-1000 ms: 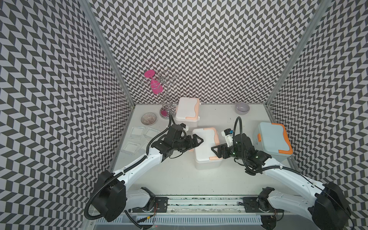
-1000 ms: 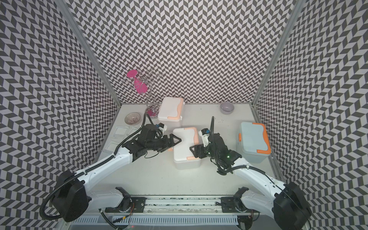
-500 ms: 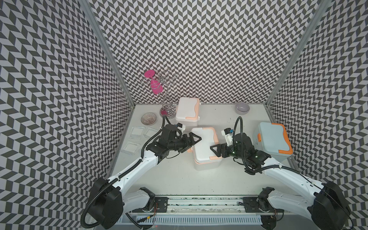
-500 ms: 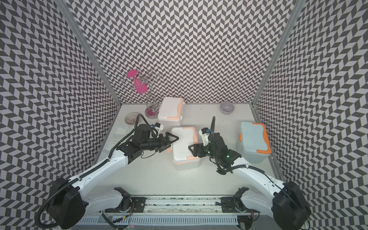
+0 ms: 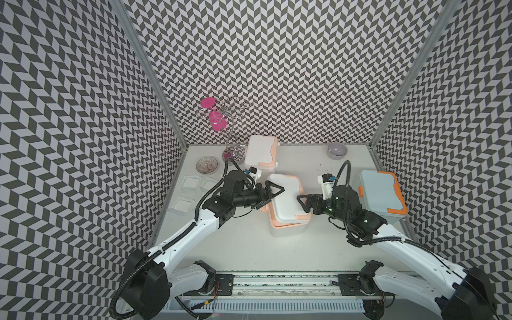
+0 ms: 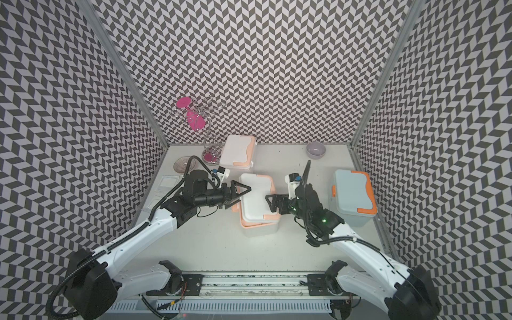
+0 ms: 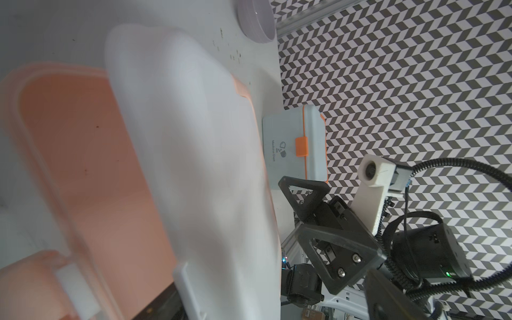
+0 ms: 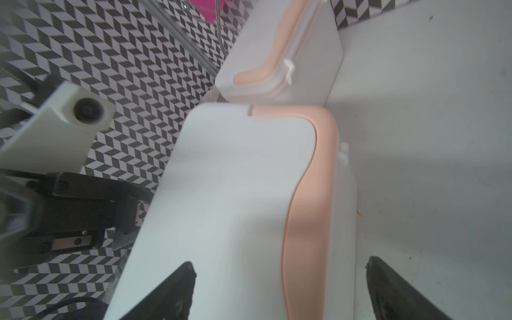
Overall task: Open first aid kits and take out gauze
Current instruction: Open the lid of the first aid kit.
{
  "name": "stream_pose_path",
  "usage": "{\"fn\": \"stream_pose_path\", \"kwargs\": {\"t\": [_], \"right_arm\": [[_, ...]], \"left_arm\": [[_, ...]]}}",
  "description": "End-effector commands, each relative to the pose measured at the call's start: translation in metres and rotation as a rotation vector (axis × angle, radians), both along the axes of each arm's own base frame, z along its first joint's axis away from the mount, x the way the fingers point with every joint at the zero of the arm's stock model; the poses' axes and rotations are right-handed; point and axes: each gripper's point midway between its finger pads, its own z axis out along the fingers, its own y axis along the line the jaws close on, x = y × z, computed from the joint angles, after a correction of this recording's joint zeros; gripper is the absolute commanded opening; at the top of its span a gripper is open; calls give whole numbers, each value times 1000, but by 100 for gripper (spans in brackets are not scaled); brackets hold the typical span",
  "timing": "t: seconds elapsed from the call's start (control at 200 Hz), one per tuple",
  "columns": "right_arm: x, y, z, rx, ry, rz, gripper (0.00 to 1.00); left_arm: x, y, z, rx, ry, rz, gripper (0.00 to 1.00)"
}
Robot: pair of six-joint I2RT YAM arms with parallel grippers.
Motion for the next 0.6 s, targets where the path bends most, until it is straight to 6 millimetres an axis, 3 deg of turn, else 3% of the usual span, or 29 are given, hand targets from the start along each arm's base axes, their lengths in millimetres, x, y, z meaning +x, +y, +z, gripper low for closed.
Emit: {"fn": "stream_pose_path", "kwargs": {"t": [0.0,0.195,0.431,0.596], "right_arm": [[4,-16,24,-5,-85,-78,100],[-12,-20,53,9,-176,-26,99],[-32,-27,71,40,-248,12,96],[-42,-37,84,59,-283,-3,95]], "left_arm": [[2,-13,41,-75,-92,-43,94],[4,-33,58,-87,-118,-66,94],[9,-69,79,-90,-155,-103,93],[16,-97,81,-59,-163,-135,93]]}}
